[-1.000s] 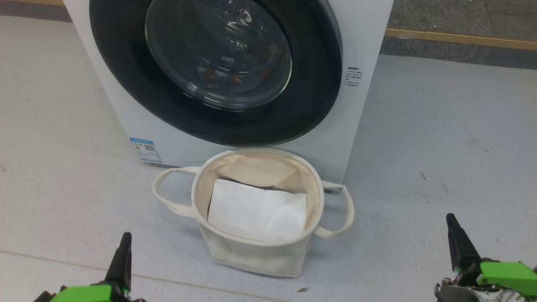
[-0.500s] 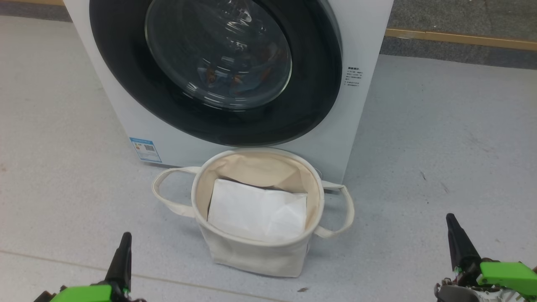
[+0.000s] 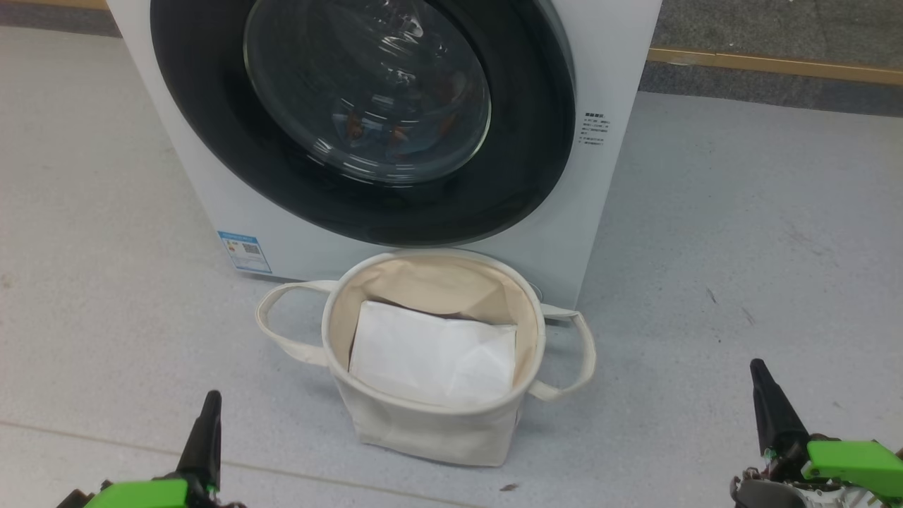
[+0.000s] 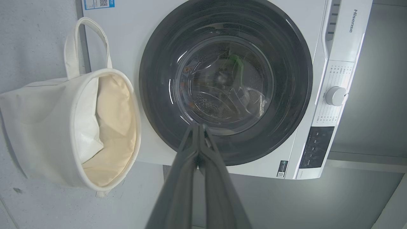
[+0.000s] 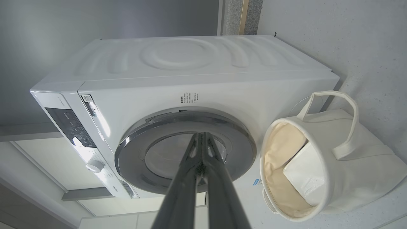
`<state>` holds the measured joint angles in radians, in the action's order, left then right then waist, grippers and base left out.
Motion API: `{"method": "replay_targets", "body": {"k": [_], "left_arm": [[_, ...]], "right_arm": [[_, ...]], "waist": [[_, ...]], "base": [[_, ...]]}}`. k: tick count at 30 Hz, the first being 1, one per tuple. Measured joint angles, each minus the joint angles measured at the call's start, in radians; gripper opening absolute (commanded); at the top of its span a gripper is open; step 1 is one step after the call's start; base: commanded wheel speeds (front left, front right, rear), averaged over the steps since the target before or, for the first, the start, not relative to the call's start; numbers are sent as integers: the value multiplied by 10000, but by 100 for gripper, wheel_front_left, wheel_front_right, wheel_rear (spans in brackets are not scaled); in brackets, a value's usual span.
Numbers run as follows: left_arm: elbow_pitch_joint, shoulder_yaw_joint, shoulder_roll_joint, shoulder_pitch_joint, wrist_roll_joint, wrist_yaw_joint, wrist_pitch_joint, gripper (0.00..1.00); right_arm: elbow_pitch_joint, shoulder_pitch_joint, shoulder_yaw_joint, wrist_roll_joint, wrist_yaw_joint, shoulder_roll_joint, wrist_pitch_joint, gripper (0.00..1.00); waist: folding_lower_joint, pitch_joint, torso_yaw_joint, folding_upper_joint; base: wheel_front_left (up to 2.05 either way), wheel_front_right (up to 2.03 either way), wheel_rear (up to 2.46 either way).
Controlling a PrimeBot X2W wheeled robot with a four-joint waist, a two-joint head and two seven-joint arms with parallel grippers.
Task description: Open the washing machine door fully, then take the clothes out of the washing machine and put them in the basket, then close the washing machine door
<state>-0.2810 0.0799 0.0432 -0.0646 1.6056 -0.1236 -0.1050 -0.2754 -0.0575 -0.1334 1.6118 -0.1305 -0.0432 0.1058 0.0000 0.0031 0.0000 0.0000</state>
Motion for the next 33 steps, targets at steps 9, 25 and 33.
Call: {"method": "replay_targets", "body": {"k": [9,25,33], "left_arm": [[0,0,0,0,0,0,0,0],[-594,-33,-59,286,0,8,12,100],[-740,-56,-90,566,0,12,194,100]], "right_arm": [[0,0,0,0,0,0,0,0],[-602,250,25,0,-2,67,-13,100],[-711,447,102,-2,0,86,-167,100]], "waist": [[0,0,0,0],[0,0,0,0],[17,-25,29,0]], "base": [[0,0,0],[0,0,0],[0,0,0]]}}
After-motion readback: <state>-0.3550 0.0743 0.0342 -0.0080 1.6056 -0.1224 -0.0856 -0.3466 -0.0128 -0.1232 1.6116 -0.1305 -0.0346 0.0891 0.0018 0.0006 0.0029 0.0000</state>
